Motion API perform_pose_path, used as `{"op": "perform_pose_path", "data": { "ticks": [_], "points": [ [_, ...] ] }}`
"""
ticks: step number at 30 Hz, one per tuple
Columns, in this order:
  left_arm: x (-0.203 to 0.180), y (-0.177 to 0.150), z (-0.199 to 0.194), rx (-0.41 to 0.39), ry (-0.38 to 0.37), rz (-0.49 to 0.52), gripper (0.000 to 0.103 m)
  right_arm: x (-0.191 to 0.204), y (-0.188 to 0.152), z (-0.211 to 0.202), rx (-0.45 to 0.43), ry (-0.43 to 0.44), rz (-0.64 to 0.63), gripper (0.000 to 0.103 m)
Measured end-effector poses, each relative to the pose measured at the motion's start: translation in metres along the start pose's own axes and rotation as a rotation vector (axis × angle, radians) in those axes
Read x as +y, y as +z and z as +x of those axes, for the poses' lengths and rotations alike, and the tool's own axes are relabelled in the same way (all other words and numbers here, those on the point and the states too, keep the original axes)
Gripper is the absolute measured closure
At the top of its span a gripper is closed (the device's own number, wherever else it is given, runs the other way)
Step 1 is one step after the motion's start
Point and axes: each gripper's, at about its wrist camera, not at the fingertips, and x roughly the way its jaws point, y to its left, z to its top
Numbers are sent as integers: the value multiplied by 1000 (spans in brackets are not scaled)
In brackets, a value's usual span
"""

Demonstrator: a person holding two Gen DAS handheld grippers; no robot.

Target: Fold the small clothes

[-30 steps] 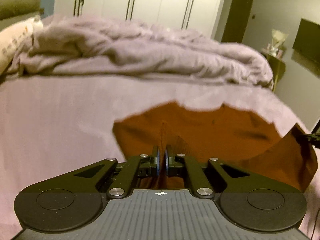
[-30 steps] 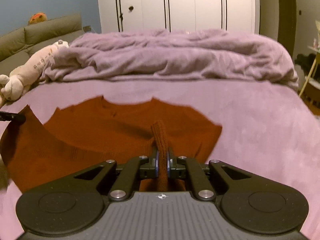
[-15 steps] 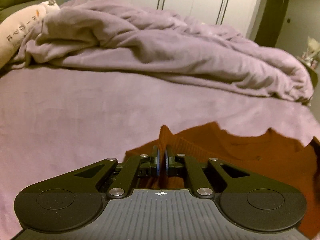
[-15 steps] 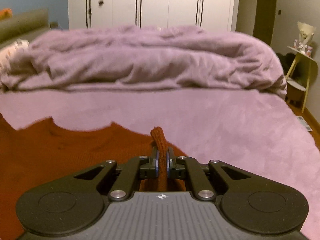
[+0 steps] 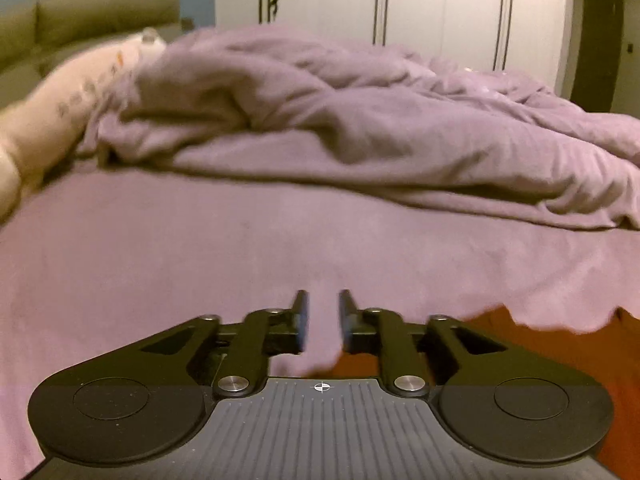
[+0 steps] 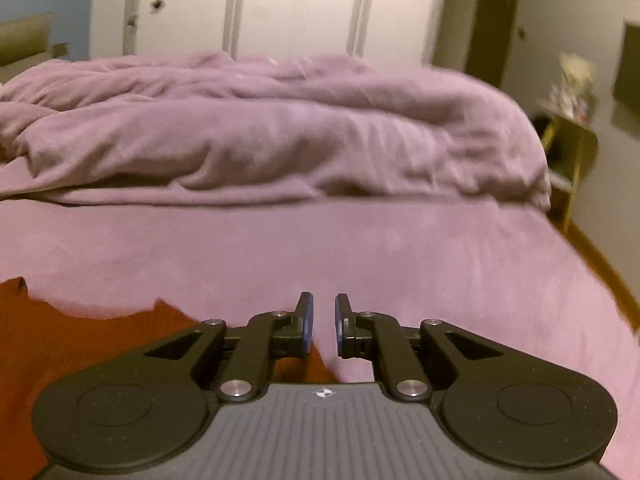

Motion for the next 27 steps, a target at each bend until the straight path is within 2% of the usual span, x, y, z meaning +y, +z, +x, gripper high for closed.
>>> {"op": "perform_pose_path", "data": {
  "ticks": [3, 4, 6, 7, 9, 11, 13, 15, 16, 18, 20, 21, 23, 25, 27],
  "points": [
    [-11, -20, -29, -25, -76, 51, 54, -8, -16, -25, -36, 93, 66, 92],
    [-15, -27, -38, -31, -120, 52, 41, -6, -22, -37, -46, 152, 79, 91],
    [-27, -43, -51, -28, -213, 20, 32, 5, -36, -55, -46, 264, 93, 91],
    [-34, -51, -55, -19, -250, 16, 31, 14, -43, -62, -34, 318, 86, 91],
    [-44, -66, -56, -3, -273, 7, 29, 39, -60, -77, -30, 406, 30, 91],
    [-50, -81, -50, 49, -270, -36, 29, 65, -78, -88, -22, 495, -55, 91],
    [-49, -91, -46, 49, -247, -47, 29, 81, -95, -92, 7, 566, -107, 91],
    [-45, -94, -43, 26, -197, 17, 33, 83, -109, -94, -26, 521, -161, 90],
    [-37, -94, -43, 27, -189, 20, 32, 74, -112, -94, -40, 507, -165, 90],
    [-18, -90, -45, 34, -179, -14, 37, 41, -112, -89, -18, 464, -70, 90],
    [3, -90, -49, 35, -169, -42, 37, -2, -116, -87, -14, 373, 6, 91],
    [12, -90, -52, 42, -157, -41, 36, -21, -119, -87, -16, 357, 32, 100],
    [29, -92, -59, 50, -100, -47, 34, -54, -123, -93, -24, 344, 76, 103],
    [46, -94, -63, 77, -36, -86, 25, -69, -121, -103, -22, 188, 55, 103],
    [63, -96, -73, 90, -26, -120, 24, -81, -119, -108, 2, 170, 105, 100]
  ]
}}
